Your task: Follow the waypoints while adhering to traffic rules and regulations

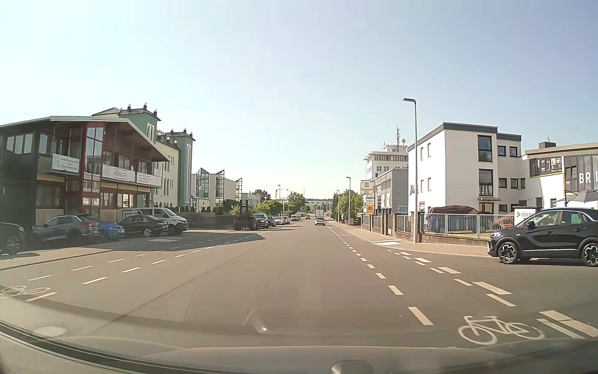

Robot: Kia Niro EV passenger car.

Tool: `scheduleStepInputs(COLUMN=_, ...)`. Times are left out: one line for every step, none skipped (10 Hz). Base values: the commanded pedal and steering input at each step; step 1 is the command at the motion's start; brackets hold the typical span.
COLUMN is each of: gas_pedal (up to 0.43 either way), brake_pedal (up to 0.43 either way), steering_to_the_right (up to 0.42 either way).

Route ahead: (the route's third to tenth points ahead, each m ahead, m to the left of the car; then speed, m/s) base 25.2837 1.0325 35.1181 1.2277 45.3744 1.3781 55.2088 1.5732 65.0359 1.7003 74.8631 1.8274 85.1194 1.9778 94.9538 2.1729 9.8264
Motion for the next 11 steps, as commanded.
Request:
scheduleStepInputs(gas_pedal=0.0, brake_pedal=0.024, steering_to_the_right=0.004)
scheduleStepInputs(gas_pedal=0.0, brake_pedal=0.024, steering_to_the_right=0.004)
scheduleStepInputs(gas_pedal=0.0, brake_pedal=0.024, steering_to_the_right=0.003)
scheduleStepInputs(gas_pedal=0.0, brake_pedal=0.018, steering_to_the_right=0.003)
scheduleStepInputs(gas_pedal=0.0, brake_pedal=0.024, steering_to_the_right=0.003)
scheduleStepInputs(gas_pedal=0.0, brake_pedal=0.024, steering_to_the_right=0.003)
scheduleStepInputs(gas_pedal=0.0, brake_pedal=0.024, steering_to_the_right=0.003)
scheduleStepInputs(gas_pedal=0.0, brake_pedal=0.024, steering_to_the_right=0.003)
scheduleStepInputs(gas_pedal=0.0, brake_pedal=0.024, steering_to_the_right=0.002)
scheduleStepInputs(gas_pedal=0.0, brake_pedal=0.024, steering_to_the_right=0.002)
scheduleStepInputs(gas_pedal=0.0, brake_pedal=0.03, steering_to_the_right=0.002)
